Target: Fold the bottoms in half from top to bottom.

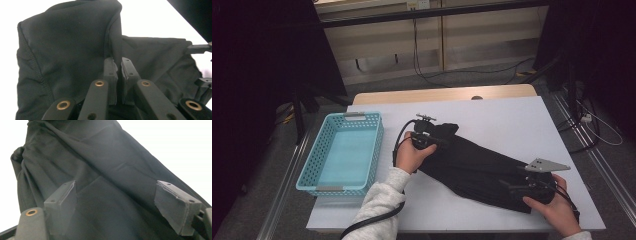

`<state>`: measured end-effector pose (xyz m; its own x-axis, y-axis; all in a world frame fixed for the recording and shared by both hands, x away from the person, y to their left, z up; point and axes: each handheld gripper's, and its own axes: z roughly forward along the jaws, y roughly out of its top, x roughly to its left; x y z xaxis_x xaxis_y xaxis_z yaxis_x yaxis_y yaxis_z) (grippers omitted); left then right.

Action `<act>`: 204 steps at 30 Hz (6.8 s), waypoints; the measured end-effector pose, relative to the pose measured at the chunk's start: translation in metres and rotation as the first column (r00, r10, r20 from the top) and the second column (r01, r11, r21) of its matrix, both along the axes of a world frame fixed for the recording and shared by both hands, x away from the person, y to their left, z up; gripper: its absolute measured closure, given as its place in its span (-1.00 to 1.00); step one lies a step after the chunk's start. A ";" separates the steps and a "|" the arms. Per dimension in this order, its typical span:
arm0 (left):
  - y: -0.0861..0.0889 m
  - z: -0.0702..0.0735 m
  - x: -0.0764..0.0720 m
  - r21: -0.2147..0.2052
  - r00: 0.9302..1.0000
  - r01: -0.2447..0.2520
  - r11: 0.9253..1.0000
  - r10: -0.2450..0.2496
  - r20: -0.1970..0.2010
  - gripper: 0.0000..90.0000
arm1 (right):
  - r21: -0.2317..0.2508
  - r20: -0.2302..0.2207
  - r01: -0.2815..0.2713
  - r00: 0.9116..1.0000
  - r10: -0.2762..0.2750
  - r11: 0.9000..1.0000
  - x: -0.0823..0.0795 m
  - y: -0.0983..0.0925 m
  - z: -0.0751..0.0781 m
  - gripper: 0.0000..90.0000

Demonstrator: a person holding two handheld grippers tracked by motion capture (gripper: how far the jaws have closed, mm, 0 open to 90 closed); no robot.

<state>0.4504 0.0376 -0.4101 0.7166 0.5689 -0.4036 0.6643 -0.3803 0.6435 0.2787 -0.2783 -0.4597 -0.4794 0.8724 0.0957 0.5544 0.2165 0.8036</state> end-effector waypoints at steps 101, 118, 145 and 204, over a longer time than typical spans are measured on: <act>0.063 -0.007 -0.013 0.079 0.970 -0.125 0.989 0.104 0.222 -0.70 | -0.057 0.006 -0.196 0.981 0.196 0.979 0.002 0.038 0.012 0.96; 0.066 -0.007 -0.013 0.094 0.970 -0.127 0.988 0.103 0.221 -0.73 | -0.047 0.014 -0.186 0.982 0.187 0.981 -0.003 0.031 0.015 0.96; 0.070 -0.003 -0.012 0.088 0.972 -0.118 0.989 0.096 0.217 -0.74 | -0.039 0.013 -0.173 0.985 0.174 0.984 -0.007 0.024 0.017 0.96; 0.069 -0.010 -0.013 0.106 0.974 -0.107 0.989 0.083 0.209 -0.77 | -0.030 0.021 -0.135 0.991 0.135 0.990 -0.021 0.003 0.021 0.96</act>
<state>0.4370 0.1066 -0.4203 0.7171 0.6728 -0.1820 0.5605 -0.4014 0.7244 0.2575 -0.2753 -0.4382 -0.5948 0.8017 0.0598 0.5003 0.3109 0.8081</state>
